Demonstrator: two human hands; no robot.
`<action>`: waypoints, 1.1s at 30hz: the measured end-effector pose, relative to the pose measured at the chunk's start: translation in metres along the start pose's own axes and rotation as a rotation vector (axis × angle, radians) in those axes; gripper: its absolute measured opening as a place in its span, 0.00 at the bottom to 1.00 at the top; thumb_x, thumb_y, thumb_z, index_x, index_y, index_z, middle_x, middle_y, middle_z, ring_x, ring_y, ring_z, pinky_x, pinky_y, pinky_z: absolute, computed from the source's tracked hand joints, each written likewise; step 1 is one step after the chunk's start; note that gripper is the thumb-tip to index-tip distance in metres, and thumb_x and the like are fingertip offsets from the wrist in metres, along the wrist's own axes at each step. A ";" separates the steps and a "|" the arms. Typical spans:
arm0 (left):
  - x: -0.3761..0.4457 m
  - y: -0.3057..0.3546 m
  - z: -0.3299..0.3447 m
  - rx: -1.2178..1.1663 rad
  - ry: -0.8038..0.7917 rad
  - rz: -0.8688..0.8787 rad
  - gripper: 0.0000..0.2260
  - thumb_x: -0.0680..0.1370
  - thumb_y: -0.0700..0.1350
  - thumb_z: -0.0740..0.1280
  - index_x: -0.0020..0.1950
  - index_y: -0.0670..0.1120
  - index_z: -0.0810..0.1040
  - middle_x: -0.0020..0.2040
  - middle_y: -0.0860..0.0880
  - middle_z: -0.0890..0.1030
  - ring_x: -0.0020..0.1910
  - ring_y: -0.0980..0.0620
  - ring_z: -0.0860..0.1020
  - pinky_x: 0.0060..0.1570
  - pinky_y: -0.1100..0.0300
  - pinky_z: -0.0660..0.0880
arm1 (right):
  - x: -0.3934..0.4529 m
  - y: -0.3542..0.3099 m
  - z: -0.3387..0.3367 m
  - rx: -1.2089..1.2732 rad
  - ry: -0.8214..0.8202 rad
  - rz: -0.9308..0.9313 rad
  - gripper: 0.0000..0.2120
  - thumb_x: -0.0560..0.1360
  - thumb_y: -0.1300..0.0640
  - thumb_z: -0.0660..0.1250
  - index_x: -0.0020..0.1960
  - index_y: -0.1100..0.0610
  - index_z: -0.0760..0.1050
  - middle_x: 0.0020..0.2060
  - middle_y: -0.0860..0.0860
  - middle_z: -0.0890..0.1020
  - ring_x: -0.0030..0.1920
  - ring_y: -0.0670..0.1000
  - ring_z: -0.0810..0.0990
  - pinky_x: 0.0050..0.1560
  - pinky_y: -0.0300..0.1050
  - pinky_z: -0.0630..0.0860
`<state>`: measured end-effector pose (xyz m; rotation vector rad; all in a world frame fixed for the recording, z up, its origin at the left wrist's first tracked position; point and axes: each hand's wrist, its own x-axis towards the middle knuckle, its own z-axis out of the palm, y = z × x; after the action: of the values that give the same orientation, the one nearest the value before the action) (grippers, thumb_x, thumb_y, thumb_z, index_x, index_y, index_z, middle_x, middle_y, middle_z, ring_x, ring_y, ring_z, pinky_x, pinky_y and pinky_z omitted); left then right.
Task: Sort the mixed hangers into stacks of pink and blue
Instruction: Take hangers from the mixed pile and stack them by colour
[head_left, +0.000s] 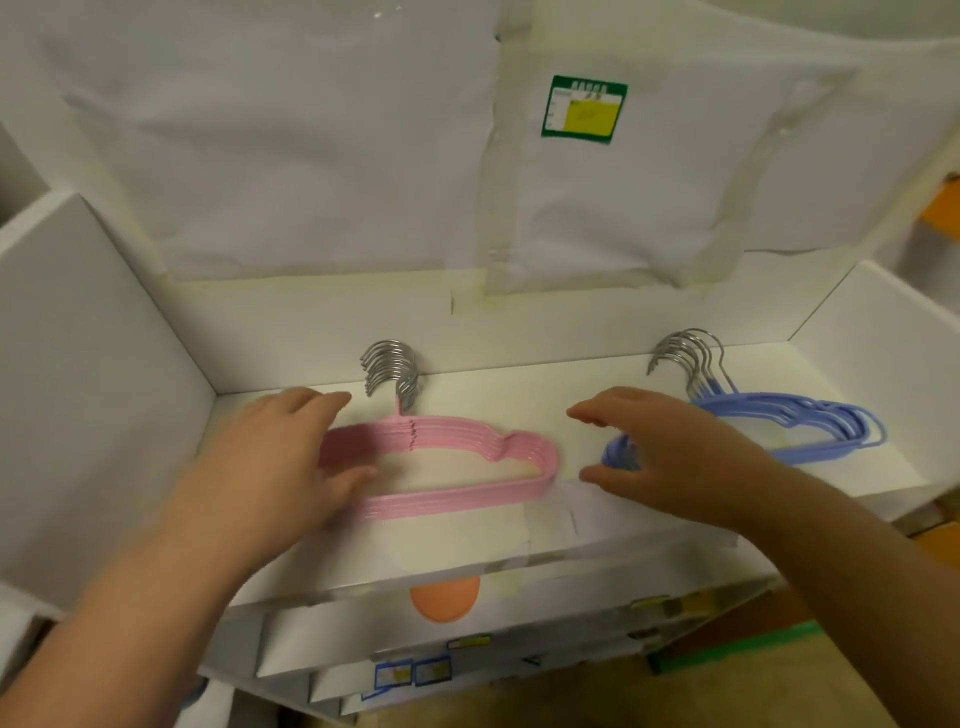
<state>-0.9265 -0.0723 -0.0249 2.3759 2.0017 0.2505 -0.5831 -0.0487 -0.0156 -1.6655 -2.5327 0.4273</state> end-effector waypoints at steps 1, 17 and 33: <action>0.001 0.018 0.001 -0.061 0.075 0.054 0.31 0.69 0.66 0.62 0.67 0.52 0.73 0.61 0.50 0.77 0.59 0.46 0.75 0.57 0.51 0.74 | -0.007 0.005 -0.002 0.033 0.051 0.018 0.26 0.73 0.42 0.69 0.69 0.41 0.67 0.62 0.39 0.74 0.57 0.40 0.73 0.61 0.40 0.72; 0.051 0.263 0.066 -0.158 0.127 0.304 0.22 0.70 0.58 0.67 0.62 0.52 0.74 0.58 0.53 0.77 0.55 0.50 0.75 0.56 0.55 0.73 | -0.121 0.202 -0.014 0.375 0.511 0.252 0.11 0.75 0.56 0.69 0.55 0.44 0.74 0.48 0.36 0.77 0.52 0.34 0.75 0.48 0.28 0.69; 0.082 0.294 0.075 -0.065 -0.241 -0.215 0.25 0.66 0.54 0.75 0.61 0.58 0.75 0.58 0.53 0.79 0.56 0.50 0.77 0.46 0.60 0.68 | -0.084 0.285 -0.008 0.353 0.115 0.165 0.41 0.70 0.43 0.73 0.76 0.52 0.59 0.73 0.46 0.65 0.71 0.48 0.65 0.68 0.41 0.61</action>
<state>-0.6160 -0.0369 -0.0544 2.0212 2.0744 0.0210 -0.2944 -0.0186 -0.0789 -1.7069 -2.0973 0.7211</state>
